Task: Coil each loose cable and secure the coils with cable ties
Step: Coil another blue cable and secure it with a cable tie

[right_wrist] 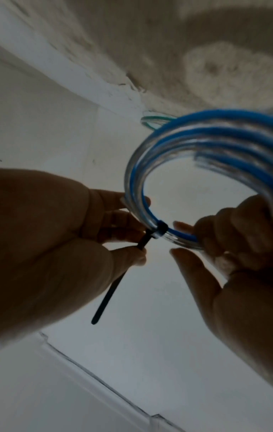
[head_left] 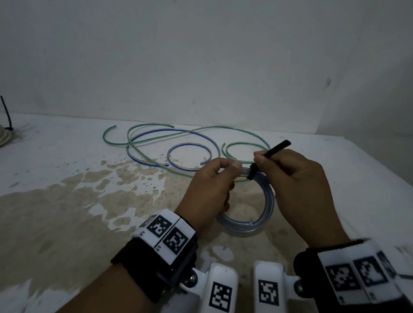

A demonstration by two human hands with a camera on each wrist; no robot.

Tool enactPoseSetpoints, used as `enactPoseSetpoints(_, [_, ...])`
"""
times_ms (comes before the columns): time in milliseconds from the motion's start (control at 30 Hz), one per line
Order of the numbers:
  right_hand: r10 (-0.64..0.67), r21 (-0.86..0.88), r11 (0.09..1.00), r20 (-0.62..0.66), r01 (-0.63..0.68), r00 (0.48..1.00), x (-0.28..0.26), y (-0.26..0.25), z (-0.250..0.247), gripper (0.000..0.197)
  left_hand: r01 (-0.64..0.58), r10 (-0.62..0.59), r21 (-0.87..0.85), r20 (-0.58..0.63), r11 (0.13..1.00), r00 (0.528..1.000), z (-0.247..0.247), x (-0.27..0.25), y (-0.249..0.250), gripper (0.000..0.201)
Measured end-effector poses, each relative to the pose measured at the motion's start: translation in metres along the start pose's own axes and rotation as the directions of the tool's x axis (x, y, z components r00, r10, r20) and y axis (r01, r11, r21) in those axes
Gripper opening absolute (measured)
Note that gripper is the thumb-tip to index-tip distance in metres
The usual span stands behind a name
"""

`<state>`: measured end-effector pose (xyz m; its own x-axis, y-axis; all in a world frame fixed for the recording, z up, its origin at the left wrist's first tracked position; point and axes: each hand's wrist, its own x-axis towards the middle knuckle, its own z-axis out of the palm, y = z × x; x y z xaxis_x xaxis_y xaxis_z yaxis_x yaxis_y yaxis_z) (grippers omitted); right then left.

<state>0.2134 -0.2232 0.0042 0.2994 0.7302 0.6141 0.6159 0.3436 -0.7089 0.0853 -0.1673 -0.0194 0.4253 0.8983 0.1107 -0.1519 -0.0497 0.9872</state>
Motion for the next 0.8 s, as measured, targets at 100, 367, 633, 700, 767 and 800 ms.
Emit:
enactPoseSetpoints(100, [0.066, 0.036, 0.997, -0.054, -0.064, 0.996, -0.001, 0.004, 0.003, 0.01, 0.046, -0.044, -0.048, 0.043, 0.998, 0.998, 0.001, 0.0, 0.001, 0.018])
enactPoseSetpoints(367, [0.256, 0.086, 0.964, -0.04, -0.252, 0.966, -0.003, 0.013, 0.015, 0.016, -0.038, 0.034, 0.409, 0.016, 0.912, 0.999, -0.009, 0.001, 0.001, 0.03])
enactPoseSetpoints(633, [0.247, 0.119, 0.961, 0.053, -0.251, 0.968, -0.007, 0.01, 0.017, 0.021, 0.038, -0.068, 0.326, 0.082, 0.945, 0.994, -0.003, -0.002, 0.005, 0.008])
enactPoseSetpoints(700, [0.228, 0.124, 0.964, 0.067, -0.235, 0.971, -0.006, 0.008, 0.015, 0.019, -0.028, 0.009, 0.324, 0.06, 0.946, 0.998, -0.003, -0.003, 0.004, 0.007])
enactPoseSetpoints(767, [0.185, 0.094, 0.977, 0.089, -0.193, 0.979, -0.005, 0.007, 0.013, 0.017, -0.045, 0.042, 0.292, 0.016, 0.955, 0.999, -0.004, -0.003, 0.002, 0.009])
enactPoseSetpoints(800, [0.134, 0.058, 0.989, 0.09, -0.139, 0.987, -0.005, 0.006, 0.012, 0.015, -0.047, 0.048, 0.265, 0.002, 0.963, 0.999, -0.005, -0.003, 0.002, 0.01])
